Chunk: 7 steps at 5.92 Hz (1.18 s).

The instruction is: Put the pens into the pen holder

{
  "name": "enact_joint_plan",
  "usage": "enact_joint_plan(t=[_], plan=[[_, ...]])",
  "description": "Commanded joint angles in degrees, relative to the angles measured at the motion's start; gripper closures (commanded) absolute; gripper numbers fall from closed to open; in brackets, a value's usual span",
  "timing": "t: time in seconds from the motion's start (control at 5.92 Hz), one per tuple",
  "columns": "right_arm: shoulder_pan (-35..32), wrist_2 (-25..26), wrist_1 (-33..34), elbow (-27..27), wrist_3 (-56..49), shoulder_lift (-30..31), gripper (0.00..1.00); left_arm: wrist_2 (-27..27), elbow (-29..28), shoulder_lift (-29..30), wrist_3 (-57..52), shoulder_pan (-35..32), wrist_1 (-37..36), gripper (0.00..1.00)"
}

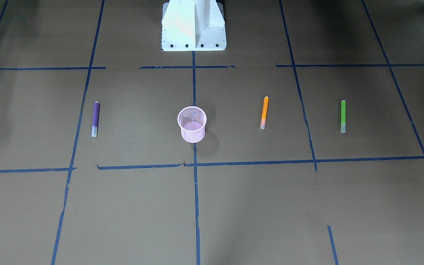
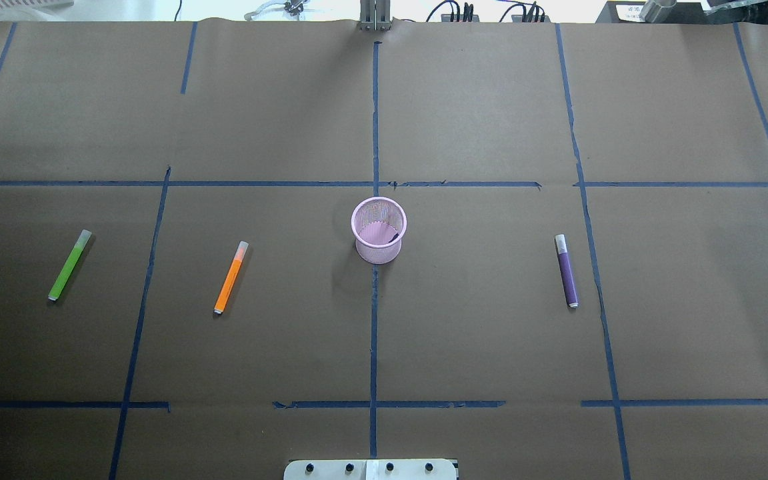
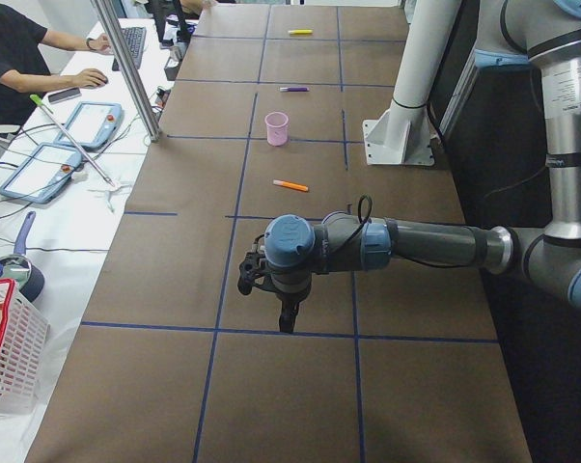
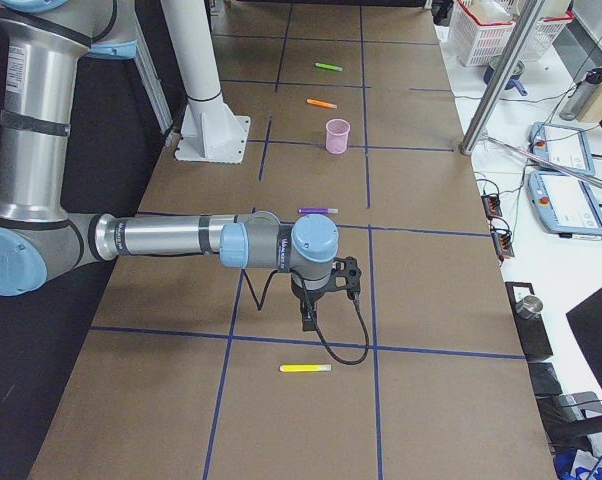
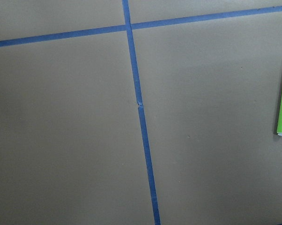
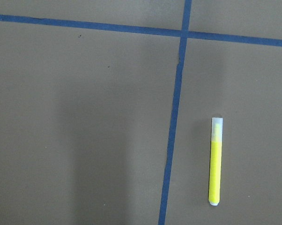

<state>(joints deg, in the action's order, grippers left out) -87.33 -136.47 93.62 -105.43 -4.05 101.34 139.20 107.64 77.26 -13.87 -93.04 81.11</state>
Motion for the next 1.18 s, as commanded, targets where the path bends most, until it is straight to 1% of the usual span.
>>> enact_joint_plan(t=[0.0,0.34,0.51,0.84,1.01], plan=[[0.0,-0.3,-2.2,0.2,0.2,0.8,0.00,0.2,0.3,0.2,0.0,0.3,0.0,0.00],[0.5,-0.5,-2.2,0.2,0.2,0.7,0.00,9.3,-0.2,0.6,0.1,4.9,1.9,0.00],[0.8,-0.8,-2.2,0.1,0.3,0.2,0.00,9.2,-1.6,3.3,0.1,8.5,3.3,0.00],[1.8,-0.9,-2.2,0.2,0.4,0.2,0.00,9.2,-7.7,13.4,0.9,17.5,3.0,0.00],[2.5,-0.8,-2.2,0.2,0.5,-0.1,0.00,9.0,-9.1,16.6,8.0,23.2,3.3,0.00]])
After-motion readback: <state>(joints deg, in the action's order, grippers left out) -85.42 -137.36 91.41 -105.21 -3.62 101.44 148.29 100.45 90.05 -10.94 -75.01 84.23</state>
